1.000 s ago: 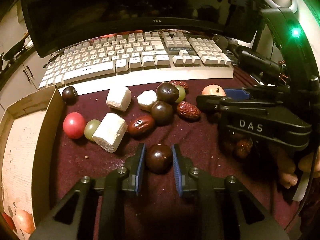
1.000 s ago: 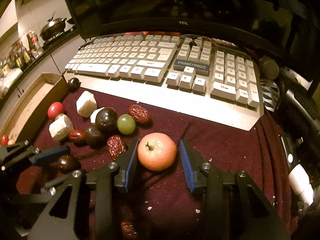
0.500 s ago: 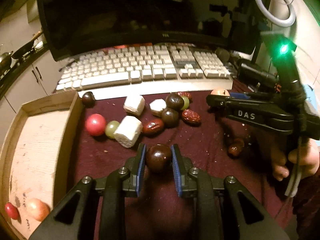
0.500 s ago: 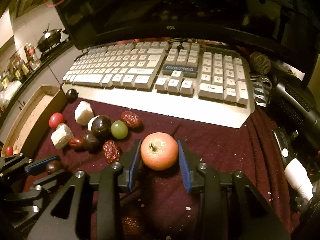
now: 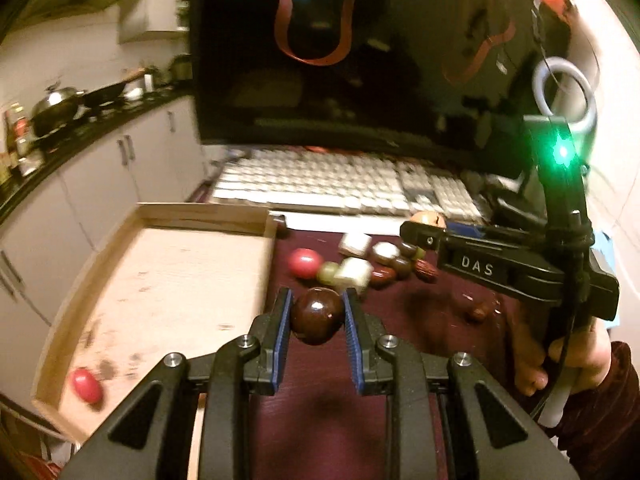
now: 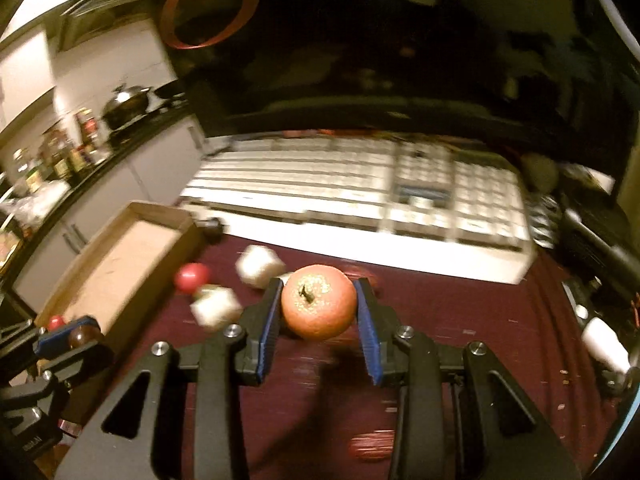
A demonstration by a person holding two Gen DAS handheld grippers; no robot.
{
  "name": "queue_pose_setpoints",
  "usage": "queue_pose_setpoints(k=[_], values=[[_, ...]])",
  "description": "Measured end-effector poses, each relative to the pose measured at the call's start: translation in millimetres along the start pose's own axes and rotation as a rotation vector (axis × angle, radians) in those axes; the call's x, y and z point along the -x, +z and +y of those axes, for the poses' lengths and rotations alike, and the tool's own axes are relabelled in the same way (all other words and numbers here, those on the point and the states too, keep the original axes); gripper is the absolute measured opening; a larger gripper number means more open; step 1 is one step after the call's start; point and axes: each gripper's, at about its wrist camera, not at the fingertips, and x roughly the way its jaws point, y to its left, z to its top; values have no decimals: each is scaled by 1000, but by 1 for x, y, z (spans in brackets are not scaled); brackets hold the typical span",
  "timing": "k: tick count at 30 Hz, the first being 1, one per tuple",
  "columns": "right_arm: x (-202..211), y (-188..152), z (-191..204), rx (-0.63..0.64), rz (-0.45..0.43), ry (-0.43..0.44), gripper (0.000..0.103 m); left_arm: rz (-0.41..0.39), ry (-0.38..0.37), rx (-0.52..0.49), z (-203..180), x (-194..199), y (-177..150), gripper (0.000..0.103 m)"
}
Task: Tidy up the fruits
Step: 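Carry plum and apple into the cardboard tray and open both grippers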
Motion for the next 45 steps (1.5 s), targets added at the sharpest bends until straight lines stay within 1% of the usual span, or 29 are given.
queue_pose_setpoints(k=[4, 6, 9, 11, 13, 16, 19, 22, 25, 29, 33, 35, 38, 39, 40, 41, 42, 43, 45], values=[[-1, 11, 50, 47, 0, 77, 38, -38, 93, 64, 44, 18, 0, 24], [-5, 15, 70, 69, 7, 104, 38, -51, 162, 91, 71, 24, 2, 24], [-11, 22, 105, 104, 23, 144, 38, -45, 237, 117, 103, 22, 6, 24], [-18, 24, 129, 134, 36, 163, 38, -28, 262, 125, 118, 15, 8, 24], [-28, 25, 151, 156, 62, 178, 38, 4, 266, 138, 133, 2, 11, 24], [-46, 25, 172, 161, 113, 197, 38, 53, 247, 155, 148, -14, 11, 24], [-65, 21, 188, 159, 162, 199, 38, 96, 229, 177, 158, -25, 7, 24], [-83, 15, 200, 162, 204, 174, 38, 124, 219, 186, 162, -32, 4, 24], [-96, 11, 203, 152, 243, 155, 38, 149, 228, 170, 158, -43, 4, 24], [-110, 5, 202, 128, 302, 131, 38, 197, 231, 179, 161, -59, 1, 24], [-119, 0, 200, 118, 347, 108, 38, 265, 223, 199, 163, -73, -6, 25], [-122, -1, 200, 123, 358, 98, 38, 285, 221, 214, 166, -76, -6, 25], [-123, 0, 203, 139, 383, 100, 39, 334, 227, 211, 167, -82, -8, 26], [-123, 0, 204, 147, 394, 105, 42, 350, 225, 216, 168, -84, -8, 27], [-124, 0, 205, 150, 400, 112, 46, 364, 216, 223, 170, -86, -9, 29], [-123, 0, 206, 157, 407, 111, 47, 360, 210, 225, 170, -85, -8, 33], [-123, 1, 206, 159, 411, 109, 47, 364, 213, 229, 171, -84, -8, 45], [-121, 2, 204, 155, 409, 120, 48, 360, 218, 237, 172, -82, -8, 51], [-116, 6, 197, 135, 387, 138, 49, 337, 227, 246, 172, -75, -8, 52]])
